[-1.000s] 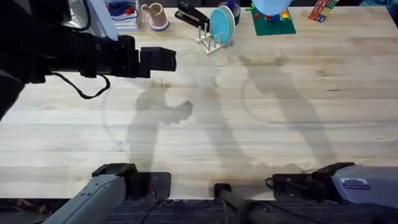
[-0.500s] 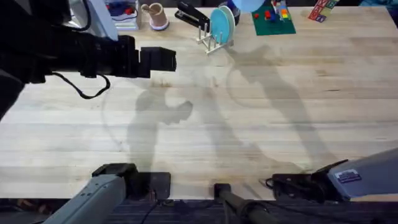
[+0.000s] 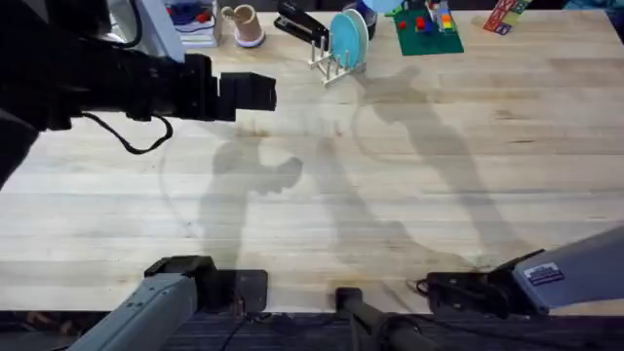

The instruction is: Pick up the plates from the table one by one and place each into a slot on the dish rack.

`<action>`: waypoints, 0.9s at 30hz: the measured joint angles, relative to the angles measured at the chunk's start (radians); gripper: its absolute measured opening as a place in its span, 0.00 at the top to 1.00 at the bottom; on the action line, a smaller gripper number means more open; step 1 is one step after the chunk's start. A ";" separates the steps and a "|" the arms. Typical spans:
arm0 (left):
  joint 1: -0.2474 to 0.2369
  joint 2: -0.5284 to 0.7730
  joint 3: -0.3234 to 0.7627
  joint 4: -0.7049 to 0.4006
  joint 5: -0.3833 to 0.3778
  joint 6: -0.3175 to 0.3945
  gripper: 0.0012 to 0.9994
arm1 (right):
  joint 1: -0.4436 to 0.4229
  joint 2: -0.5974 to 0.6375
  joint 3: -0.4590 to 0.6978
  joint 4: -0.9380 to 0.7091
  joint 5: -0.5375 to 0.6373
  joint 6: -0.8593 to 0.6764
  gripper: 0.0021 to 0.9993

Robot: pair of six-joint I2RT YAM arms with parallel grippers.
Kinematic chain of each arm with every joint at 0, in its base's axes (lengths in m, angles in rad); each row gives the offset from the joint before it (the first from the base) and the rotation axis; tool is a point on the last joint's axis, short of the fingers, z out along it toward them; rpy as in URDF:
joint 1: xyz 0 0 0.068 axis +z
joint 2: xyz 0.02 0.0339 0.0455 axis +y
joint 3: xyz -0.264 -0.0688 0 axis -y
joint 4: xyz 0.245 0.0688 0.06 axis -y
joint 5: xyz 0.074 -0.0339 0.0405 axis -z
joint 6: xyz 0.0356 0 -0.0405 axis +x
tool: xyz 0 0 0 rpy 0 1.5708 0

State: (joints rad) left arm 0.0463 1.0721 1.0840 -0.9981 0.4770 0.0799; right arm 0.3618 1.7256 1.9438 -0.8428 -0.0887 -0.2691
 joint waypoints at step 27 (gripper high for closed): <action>0.000 0.000 0.000 0.000 0.000 0.000 0.00 | 0.011 0.042 0.006 0.043 0.002 0.041 0.97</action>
State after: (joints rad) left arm 0.0463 1.0721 1.0840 -0.9981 0.4770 0.0799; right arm 0.3730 1.7676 1.9495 -0.8000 -0.0864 -0.2279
